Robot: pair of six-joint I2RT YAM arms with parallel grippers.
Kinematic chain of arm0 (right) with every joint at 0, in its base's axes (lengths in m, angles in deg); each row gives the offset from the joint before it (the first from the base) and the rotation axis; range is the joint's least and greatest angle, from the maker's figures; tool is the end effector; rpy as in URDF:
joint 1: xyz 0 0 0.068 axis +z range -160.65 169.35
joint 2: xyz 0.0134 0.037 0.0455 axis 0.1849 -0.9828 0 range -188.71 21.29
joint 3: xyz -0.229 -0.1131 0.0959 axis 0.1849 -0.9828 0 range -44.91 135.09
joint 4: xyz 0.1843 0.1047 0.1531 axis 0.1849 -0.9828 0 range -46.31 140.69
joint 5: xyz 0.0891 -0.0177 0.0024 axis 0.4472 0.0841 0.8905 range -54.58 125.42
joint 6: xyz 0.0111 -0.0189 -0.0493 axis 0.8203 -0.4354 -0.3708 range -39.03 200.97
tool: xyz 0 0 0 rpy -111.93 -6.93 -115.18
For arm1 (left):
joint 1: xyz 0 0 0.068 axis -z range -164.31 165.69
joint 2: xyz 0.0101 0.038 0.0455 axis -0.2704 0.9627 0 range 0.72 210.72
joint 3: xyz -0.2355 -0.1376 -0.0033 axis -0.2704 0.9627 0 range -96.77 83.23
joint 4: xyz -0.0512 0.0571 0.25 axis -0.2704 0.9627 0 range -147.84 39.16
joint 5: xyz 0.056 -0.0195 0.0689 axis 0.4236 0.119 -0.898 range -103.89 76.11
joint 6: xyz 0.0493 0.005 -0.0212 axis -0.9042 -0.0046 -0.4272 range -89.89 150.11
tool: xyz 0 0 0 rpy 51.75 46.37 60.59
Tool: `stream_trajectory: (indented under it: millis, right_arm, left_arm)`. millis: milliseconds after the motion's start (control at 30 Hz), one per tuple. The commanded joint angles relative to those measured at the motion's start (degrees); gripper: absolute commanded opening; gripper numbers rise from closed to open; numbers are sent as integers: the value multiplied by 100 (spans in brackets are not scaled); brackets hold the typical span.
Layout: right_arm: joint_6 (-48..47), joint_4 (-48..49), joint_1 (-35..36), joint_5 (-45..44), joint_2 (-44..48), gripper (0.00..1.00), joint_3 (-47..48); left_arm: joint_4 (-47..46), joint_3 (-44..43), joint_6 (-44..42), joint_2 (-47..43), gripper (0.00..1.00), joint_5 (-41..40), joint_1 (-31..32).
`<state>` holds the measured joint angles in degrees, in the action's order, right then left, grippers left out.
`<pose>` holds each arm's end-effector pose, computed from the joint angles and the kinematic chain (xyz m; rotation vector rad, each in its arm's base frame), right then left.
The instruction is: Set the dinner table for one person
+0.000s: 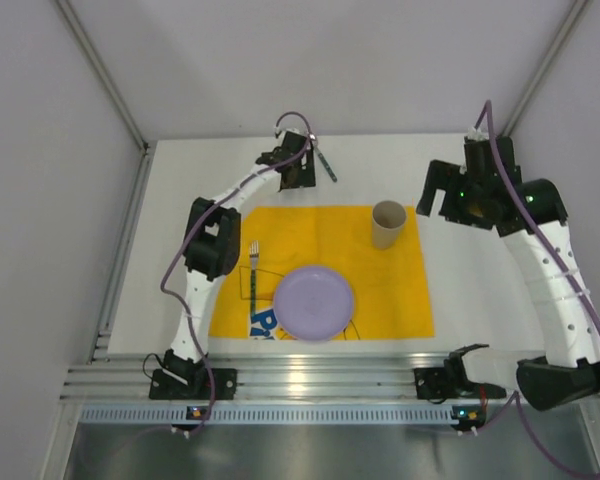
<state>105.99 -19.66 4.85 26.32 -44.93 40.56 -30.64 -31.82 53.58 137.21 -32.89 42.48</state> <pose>0.1881 0.0464 0.4075 0.2719 2.4356 0.1167 0.4806 -0.2297 0.1807 -0.0804 2.3587 -0.0206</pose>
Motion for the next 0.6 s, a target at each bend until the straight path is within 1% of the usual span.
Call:
stream_trajectory:
  millis: [0, 33, 67, 100, 133, 167, 200, 233, 267, 300, 333, 367, 400, 433, 467, 500, 533, 567]
  right_arm:
    - [-216, 1110, -39, 609, -697, 100, 1012]
    - [-234, 1207, -22, 751, -952, 100, 1250]
    - [-243, 1408, 5, 1109, -1520, 100, 1775]
    - [-260, 1488, 92, 1278, -1848, 100, 2067]
    - [-295, 1541, 128, 1427, -2199, 100, 2401]
    - [-295, 1533, 180, 1707, -2977, 100, 2761]
    - [-304, 1507, 268, 1841, -3394, 100, 3574]
    - [-278, 1454, 321, 1938, -3816, 100, 4008]
    - [-252, 1393, 356, 2174, -4638, 100, 4430]
    - [-225, 1401, 409, 2280, -5011, 100, 5174]
    - [-77, 1470, 427, 2403, -5363, 100, 5434]
    - [29, 1828, 444, 2657, -5863, 100, 5567]
    - [265, 2101, 470, 2746, -6068, 100, 5516]
    - [371, 2643, 506, 2773, -6357, 100, 5437]
    - [459, 2910, 593, 2808, -6516, 100, 5323]
    - [565, 3130, 663, 2791, -6675, 100, 5339]
    - [583, 3472, 734, 2748, -6850, 100, 5383]
    - [583, 3606, 865, 2599, -7209, 100, 5610]
  left_arm:
    - [-85, -375, -96, -869, 99, 256, -261]
    - [56, -457, -96, -1043, 99, 309, -288]
    - [257, -405, -44, -1193, 99, 353, -297]
    - [303, -309, -18, -1342, 99, 432, -314]
    - [347, -160, 70, -1727, 99, 528, -340]
    - [365, 215, 105, -1931, 99, 582, -358]
    - [347, 437, 123, -2133, 99, 660, -410]
    - [321, 674, 176, -2579, 99, 783, -446]
    - [269, 1137, 167, -2766, 99, 923, -498]
    - [303, 1342, 159, -2985, 99, 1012, -542]
    - [338, 1544, 228, -3161, 99, 1039, -647]
    - [365, 1955, 220, -3537, 99, 1248, -709]
    - [426, 2151, 177, -3706, 99, 1337, -832]
    - [461, 2370, 211, -3873, 99, 1364, -885]
    - [453, 2834, 220, -4249, 99, 1469, -938]
    - [383, 3073, 229, -4418, 99, 1557, -991]
    - [339, 3319, 264, -4611, 99, 1636, -1087]
    - [295, 3739, 281, -4892, 99, 1846, -1123]
